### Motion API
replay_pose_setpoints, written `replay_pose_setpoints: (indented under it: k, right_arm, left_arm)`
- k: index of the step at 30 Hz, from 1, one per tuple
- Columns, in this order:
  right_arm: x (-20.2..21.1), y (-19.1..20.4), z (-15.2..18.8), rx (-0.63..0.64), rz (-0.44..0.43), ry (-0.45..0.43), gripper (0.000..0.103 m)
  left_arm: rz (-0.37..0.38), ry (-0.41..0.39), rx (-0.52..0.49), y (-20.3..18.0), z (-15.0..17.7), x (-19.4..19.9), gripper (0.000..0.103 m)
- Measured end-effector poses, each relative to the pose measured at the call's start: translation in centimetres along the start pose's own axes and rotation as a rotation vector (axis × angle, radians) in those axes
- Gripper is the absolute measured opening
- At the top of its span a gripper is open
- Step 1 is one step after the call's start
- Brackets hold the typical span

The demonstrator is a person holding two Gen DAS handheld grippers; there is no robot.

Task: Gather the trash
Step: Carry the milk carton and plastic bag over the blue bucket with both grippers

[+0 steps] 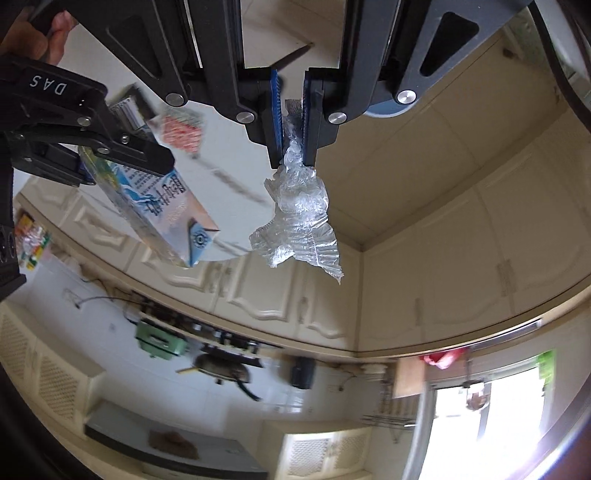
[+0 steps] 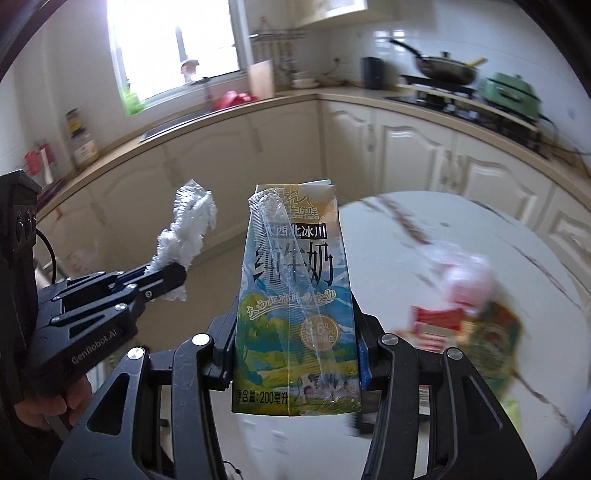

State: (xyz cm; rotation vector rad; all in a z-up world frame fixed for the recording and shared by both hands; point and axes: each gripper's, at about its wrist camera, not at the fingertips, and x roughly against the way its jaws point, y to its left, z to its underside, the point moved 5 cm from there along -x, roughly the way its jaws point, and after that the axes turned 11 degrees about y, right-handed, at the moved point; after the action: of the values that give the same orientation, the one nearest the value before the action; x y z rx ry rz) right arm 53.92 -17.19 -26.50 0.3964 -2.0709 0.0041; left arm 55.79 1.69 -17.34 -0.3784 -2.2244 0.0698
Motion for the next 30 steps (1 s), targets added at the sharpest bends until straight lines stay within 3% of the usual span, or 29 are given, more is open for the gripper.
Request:
replay_pose_setpoints:
  k: [6, 8, 11, 15, 17, 20, 23, 25, 26, 30]
  right_arm:
    - [-9.0, 10.4, -1.1, 0.1, -0.097, 0.099, 0.046]
    - [-10.8, 11.6, -1.0, 0.107, -0.113, 0.124, 0.046]
    - [-19.6, 15.0, 0.1, 0.127, -0.128, 0.248, 0.046]
    - [-28.4, 15.3, 1.4, 0.068, -0.13, 0.374, 0.046]
    - [-29.9, 15.1, 1.8, 0.054, -0.124, 0.398, 0.046]
    - [-35.5, 13.7, 2.5, -0.019, -0.167, 0.469, 0.048]
    - [-38.2, 12.8, 2.3, -0.055, -0.19, 0.473, 0.056]
    - [-39.1, 12.2, 2.0, -0.06, -0.169, 0.464, 0.074]
    - [-39.4, 11.8, 2.1, -0.063, -0.153, 0.462, 0.079]
    - [-40.3, 10.3, 2.6, -0.088, -0.108, 0.467, 0.079]
  left_arm:
    - [-0.094, 0.051, 0.127, 10.2, 3.2, 0.9, 0.006]
    - [-0.113, 0.09, 0.169, 13.4, 4.4, 0.0, 0.006]
    - [-0.118, 0.158, 0.218, 17.1, 5.9, -2.8, 0.006]
    - [-0.104, 0.267, 0.264, 20.5, 8.1, -7.8, 0.006]
    - [-0.086, 0.313, 0.284, 21.5, 9.2, -10.0, 0.006]
    - [-0.085, 0.364, 0.298, 22.5, 10.3, -12.9, 0.006]
    - [-0.073, 0.397, 0.3, 22.6, 10.5, -15.4, 0.006]
    - [-0.071, 0.42, 0.298, 22.6, 10.6, -16.9, 0.006]
    - [-0.069, 0.433, 0.297, 22.5, 10.4, -17.8, 0.006]
    - [-0.078, 0.46, 0.293, 23.3, 10.2, -20.4, 0.011]
